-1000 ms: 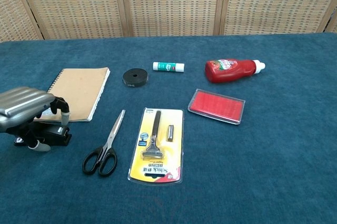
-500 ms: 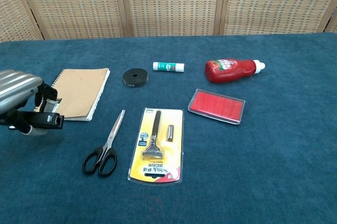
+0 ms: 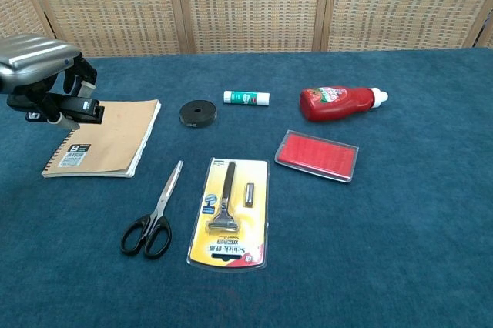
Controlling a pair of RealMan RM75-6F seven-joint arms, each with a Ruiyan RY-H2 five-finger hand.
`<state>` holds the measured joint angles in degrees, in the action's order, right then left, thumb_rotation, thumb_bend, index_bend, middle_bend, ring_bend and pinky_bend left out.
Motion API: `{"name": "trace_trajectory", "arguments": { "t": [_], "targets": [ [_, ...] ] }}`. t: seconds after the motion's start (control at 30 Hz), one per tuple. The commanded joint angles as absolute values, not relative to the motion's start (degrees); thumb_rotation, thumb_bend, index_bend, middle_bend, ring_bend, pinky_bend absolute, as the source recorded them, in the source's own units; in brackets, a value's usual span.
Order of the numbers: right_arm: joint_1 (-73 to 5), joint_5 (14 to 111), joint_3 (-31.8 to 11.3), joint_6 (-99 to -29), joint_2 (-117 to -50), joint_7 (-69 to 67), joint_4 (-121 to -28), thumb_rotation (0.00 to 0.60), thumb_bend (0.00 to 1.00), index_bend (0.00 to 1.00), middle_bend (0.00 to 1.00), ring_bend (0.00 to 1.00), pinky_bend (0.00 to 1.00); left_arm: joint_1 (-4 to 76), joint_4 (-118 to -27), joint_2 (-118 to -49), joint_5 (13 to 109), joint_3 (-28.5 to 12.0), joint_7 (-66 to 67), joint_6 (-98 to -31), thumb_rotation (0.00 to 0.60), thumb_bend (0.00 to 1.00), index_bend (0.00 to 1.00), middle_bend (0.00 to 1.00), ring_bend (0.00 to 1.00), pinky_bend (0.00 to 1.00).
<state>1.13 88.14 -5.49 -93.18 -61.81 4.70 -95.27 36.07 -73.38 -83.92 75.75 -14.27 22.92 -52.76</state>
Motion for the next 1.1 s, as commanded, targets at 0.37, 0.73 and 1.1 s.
{"name": "trace_trajectory", "arguments": {
  "t": [0.37,0.73,1.1],
  "targets": [
    [-0.07,83.36,-7.25,-90.64,-63.09,7.22,-94.5,0.6,0.0,0.0,0.0,0.0,0.0,45.47,-53.94,-92.36,74.3,-13.03,17.29,-41.76,0.6,0.36,0.66,0.56,0.49,0.54],
    [-0.09,83.45,-7.19,-91.1,-63.41,8.64,-94.83,0.6,0.0,0.0,0.0,0.0,0.0,47.13,-45.93,-96.96,76.19,-10.9,7.66,-40.16,0.6,0.1,0.13,0.07,0.13,0.25],
    [0.35,84.48,-6.84,-92.09,-62.79,7.42,-95.22,0.6,0.0,0.0,0.0,0.0,0.0,45.41,-52.09,-91.81,79.58,-10.94,-0.14,-48.64,0.6,0.01,0.0,0.0,0.0,0.04]
  ]
}}
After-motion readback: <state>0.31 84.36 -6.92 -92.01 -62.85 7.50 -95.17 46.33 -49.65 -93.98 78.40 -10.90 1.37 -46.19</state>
